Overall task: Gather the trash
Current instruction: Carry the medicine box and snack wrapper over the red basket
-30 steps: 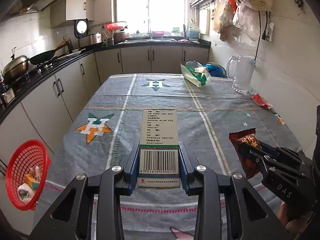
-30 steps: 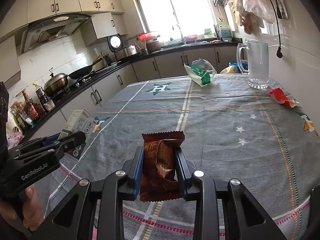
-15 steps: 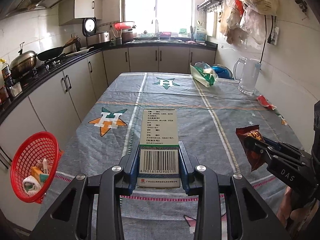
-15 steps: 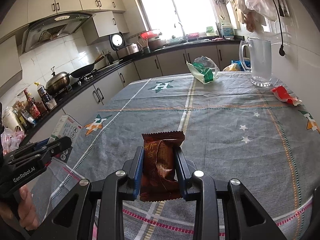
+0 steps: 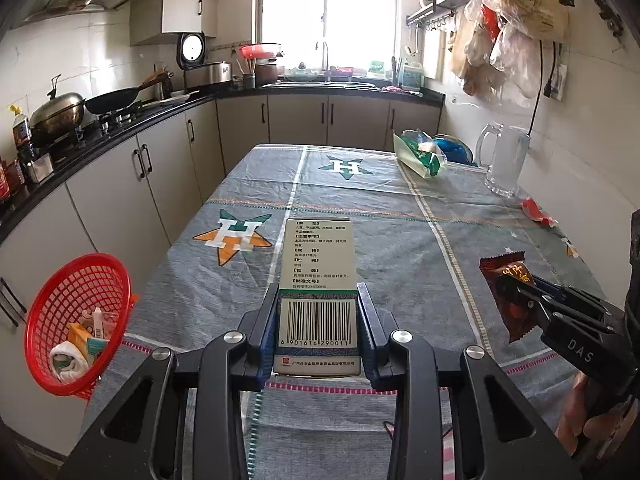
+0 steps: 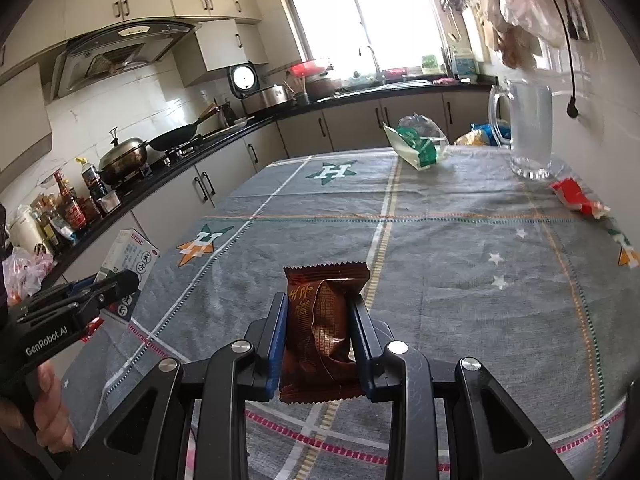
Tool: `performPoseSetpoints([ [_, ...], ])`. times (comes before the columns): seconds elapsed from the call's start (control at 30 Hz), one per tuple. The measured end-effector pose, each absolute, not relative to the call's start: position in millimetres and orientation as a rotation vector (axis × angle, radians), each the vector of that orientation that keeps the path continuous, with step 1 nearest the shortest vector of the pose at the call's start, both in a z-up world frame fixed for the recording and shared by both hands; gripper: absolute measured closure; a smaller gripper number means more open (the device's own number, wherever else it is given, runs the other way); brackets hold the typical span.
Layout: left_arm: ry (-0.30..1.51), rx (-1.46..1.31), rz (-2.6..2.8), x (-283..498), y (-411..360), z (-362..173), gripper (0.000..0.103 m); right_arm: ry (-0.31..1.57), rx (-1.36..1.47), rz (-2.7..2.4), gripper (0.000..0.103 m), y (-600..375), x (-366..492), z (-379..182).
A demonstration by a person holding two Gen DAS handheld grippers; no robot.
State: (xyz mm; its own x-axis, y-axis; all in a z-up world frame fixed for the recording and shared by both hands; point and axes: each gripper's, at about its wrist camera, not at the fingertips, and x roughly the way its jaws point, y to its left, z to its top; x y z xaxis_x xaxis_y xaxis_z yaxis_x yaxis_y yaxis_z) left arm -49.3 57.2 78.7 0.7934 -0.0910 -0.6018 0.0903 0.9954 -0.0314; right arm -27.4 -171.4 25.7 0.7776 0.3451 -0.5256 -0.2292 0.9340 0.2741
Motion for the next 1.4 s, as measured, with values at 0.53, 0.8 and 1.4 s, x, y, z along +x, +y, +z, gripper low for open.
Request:
performPoseSetpoints([
  [0.53, 0.651, -0.042, -0.072, -66.0, 84.5, 71.1, 0.07, 0.636, 0.235, 0.345, 0.07, -168.3, -22.8, 24.0],
  [0.8, 0.646, -0.066, -0.059, -71.7, 100.9, 68.7, 0.07, 0.666, 0.247, 0.373, 0.07, -151.4, -26.8, 28.5],
  [1.4, 0.639, -0.113, -0.005, -80.1, 141.0, 63.7, 0.07, 0.698, 0.186, 0.467, 0.07, -89.4, -34.7, 44.0],
])
